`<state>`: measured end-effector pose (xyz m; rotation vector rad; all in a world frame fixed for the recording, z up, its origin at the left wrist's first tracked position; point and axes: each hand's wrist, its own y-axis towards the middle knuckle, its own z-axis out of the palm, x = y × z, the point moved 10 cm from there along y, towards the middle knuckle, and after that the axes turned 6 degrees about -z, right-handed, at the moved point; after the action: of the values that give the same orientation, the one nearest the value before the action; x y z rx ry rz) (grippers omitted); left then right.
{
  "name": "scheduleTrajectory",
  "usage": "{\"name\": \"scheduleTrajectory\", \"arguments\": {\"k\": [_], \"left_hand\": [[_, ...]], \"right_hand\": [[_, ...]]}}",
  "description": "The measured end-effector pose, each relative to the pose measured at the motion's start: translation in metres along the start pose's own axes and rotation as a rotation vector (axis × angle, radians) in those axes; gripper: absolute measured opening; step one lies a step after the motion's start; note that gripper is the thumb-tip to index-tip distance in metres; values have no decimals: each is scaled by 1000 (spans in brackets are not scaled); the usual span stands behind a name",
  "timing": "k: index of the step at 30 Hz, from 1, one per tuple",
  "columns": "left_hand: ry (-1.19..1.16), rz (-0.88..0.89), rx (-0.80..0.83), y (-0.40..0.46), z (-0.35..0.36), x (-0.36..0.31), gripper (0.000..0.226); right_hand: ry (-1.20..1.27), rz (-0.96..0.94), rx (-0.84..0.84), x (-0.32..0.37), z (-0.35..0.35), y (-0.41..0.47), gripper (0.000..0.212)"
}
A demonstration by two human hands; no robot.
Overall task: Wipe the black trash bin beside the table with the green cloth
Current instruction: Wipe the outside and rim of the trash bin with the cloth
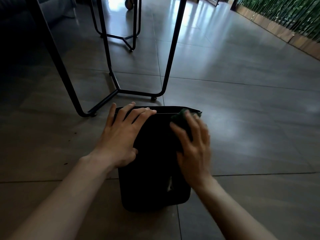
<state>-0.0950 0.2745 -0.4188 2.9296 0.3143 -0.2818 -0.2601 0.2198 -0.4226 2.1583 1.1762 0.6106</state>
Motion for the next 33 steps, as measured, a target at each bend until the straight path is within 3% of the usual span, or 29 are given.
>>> {"name": "scheduleTrajectory", "arguments": {"k": [2,6,8,10,15,17,20,23,25,28,33], "left_hand": [[6,-5,-6,0,-1,1,124],[-3,-3,-14,0,0,-1,124],[-8,-1,-12,0,1,-2,123],[-16,-9,-10,1,1,-1,122],[-20,-7,4,2,1,-2,119],[-30,-6,-5,1,0,-1,117],[-11,-18,-1,2,0,1,122],[-21,-9,-9,3,0,1,122],[-28,2,-8,2,1,-1,121],[-27,3,-12,1,1,0,122],[-44,7,-6,2,1,-1,120]], "right_hand": [[-40,-162,98,34,22,-44,43],[-138,-712,501,88,63,-166,41],[-155,-818,592,86,62,-177,44],[-94,-697,511,70,47,-139,50],[62,-85,96,4,0,-3,47],[44,37,17,-7,-3,12,49],[-49,-142,105,27,20,-30,47],[-87,-451,345,67,45,-120,48],[-52,-517,499,68,52,-151,57],[-37,-437,389,48,32,-112,51],[26,13,42,-13,-8,13,59]]}}
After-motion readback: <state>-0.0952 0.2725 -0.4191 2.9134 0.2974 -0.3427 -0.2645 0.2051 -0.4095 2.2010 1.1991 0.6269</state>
